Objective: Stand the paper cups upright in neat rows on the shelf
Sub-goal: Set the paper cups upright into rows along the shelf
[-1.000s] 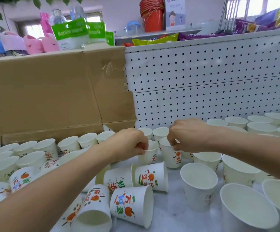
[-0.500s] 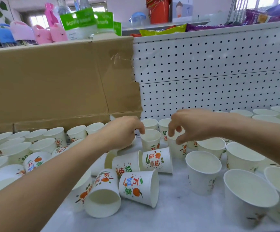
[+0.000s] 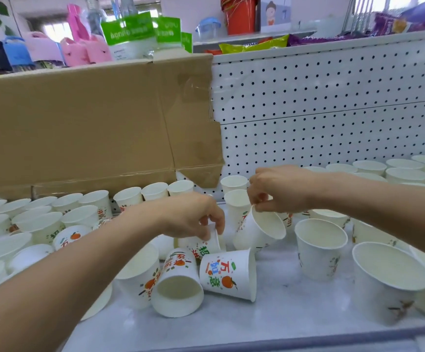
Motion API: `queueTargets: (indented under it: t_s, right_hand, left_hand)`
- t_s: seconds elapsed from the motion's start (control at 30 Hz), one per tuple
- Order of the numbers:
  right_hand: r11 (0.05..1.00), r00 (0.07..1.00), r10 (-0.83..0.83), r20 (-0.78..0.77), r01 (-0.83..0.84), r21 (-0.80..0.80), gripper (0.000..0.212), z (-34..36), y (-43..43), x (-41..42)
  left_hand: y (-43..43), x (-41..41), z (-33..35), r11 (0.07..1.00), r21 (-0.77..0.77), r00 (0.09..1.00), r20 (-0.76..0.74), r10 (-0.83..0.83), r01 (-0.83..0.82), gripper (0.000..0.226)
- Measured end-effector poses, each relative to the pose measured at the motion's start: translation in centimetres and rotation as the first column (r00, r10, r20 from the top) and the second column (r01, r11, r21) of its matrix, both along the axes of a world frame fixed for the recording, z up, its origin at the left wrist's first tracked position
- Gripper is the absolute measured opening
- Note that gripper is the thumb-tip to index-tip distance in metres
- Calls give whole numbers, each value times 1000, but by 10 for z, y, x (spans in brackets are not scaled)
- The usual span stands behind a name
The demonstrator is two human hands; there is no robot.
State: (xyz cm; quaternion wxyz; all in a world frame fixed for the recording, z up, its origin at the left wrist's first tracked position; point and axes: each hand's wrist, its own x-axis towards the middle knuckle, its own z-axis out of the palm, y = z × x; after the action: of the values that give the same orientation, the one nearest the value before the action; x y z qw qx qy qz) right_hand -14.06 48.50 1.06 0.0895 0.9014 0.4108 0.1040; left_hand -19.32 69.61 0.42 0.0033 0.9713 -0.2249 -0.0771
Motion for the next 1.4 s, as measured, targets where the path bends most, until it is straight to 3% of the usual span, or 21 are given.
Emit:
queueTargets:
  t_s: [0.2,0.47,0.57,0.67,0.73,0.87,1.07,1.27,1.33,1.4]
  right_hand:
    - [973,977,-212,-31,207,-101,10,7,-1,-5]
    - [969,970,-245,3,244,-39,20,3,6,-11]
    - [978,979,-202,1,202,45,27,7,3,-20]
    - [985,973,-132,-189,151,89,41,10,-3,-38]
    - [987,957,-149,-250,159,21,33,7,-6,-49]
    - [991,980,-130,-153,123,-54,14,2,-5,-54]
    - [994,991,-105,-84,107,19,21,-2,-9,-53]
    - [961,984,107,-142,-66,268,25,-13,-21,-73]
    - [960,979,169,-116,-136,245,35,-22,-18,-80]
    - [976,982,188,26,-190,109,42,-31,-11,-85]
  left_hand:
    - [8,-3,6,977,-211,990,141,22,9,5]
    - [-2,-5,-9,987,-153,979,186,85,-56,6]
    - [-1,-6,-10,990,-119,973,212,96,-72,10]
    - [5,-9,-11,989,-113,972,205,113,-91,15]
    - [6,-13,-12,987,-128,971,207,119,-94,21]
    - [-8,-17,-10,984,-157,972,203,120,-89,21]
    - [-19,-20,-10,985,-141,973,191,130,-104,15]
    - [-8,-70,-1,867,-489,936,250,248,-99,20]
    - [2,-100,-6,872,-475,936,241,258,-118,23]
    - [10,-123,-13,932,-308,921,271,280,-192,28]
